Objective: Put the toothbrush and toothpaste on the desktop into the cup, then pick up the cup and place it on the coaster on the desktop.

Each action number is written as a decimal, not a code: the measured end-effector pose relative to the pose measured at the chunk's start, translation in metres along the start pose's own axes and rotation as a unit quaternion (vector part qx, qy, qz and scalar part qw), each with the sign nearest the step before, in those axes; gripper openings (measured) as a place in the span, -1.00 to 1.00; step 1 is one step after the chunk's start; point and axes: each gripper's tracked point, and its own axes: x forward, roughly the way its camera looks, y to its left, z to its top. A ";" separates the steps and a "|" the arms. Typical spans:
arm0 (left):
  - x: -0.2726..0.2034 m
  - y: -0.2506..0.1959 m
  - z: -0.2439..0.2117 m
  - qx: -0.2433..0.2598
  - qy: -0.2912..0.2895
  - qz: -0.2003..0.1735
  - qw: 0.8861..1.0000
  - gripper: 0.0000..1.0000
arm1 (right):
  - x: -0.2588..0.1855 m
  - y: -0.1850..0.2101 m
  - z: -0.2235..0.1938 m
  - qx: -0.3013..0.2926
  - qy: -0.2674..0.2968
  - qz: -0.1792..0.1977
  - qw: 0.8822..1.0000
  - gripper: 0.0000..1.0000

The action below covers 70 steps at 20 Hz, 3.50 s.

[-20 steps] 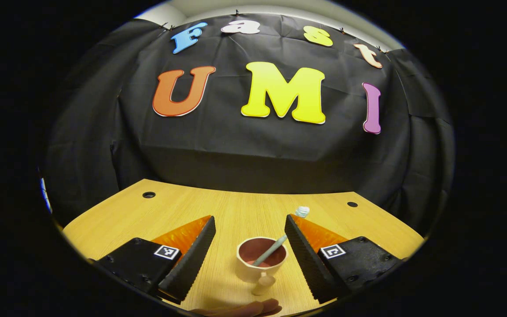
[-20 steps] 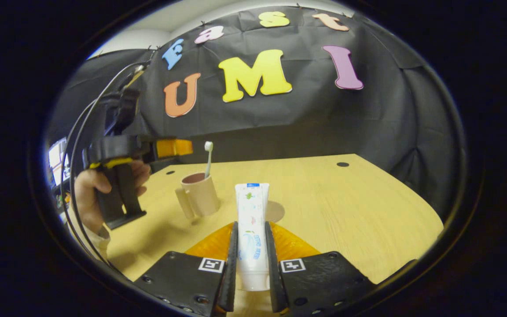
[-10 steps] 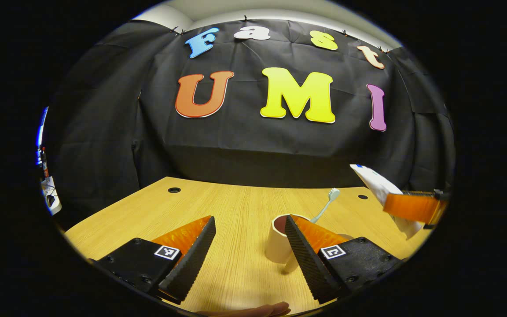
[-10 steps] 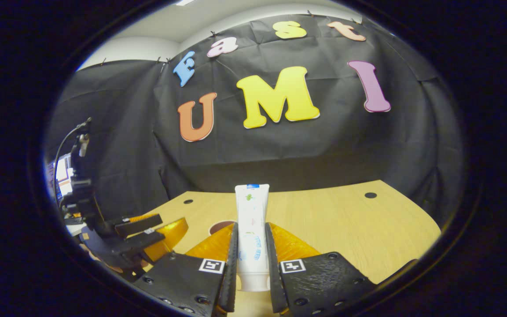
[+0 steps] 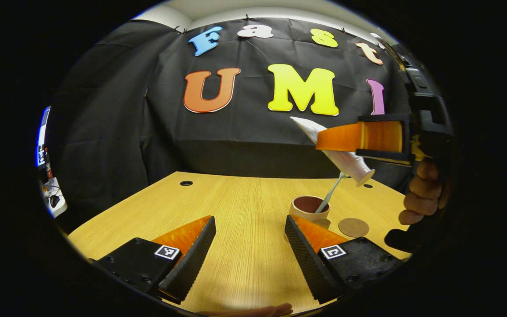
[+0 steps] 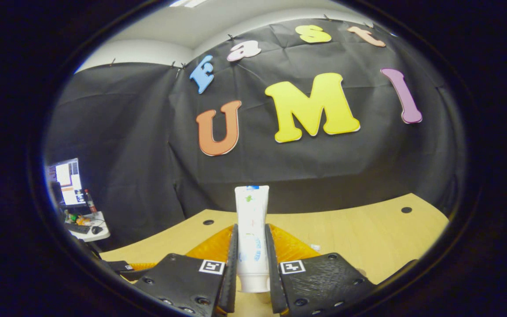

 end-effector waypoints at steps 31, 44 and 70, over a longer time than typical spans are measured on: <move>-0.001 -0.022 -0.012 -0.008 0.011 -0.037 0.999 1.00 | 0.005 -0.031 -0.007 0.006 0.006 -0.018 1.000 -0.39; 0.013 -0.067 -0.018 -0.004 0.041 -0.077 0.996 0.99 | -0.053 -0.065 0.021 -0.012 -0.027 -0.038 0.999 0.36; 0.056 -0.094 -0.041 0.006 0.343 -0.017 0.939 0.96 | -0.267 -0.247 0.046 -0.054 -0.141 -0.165 0.975 0.96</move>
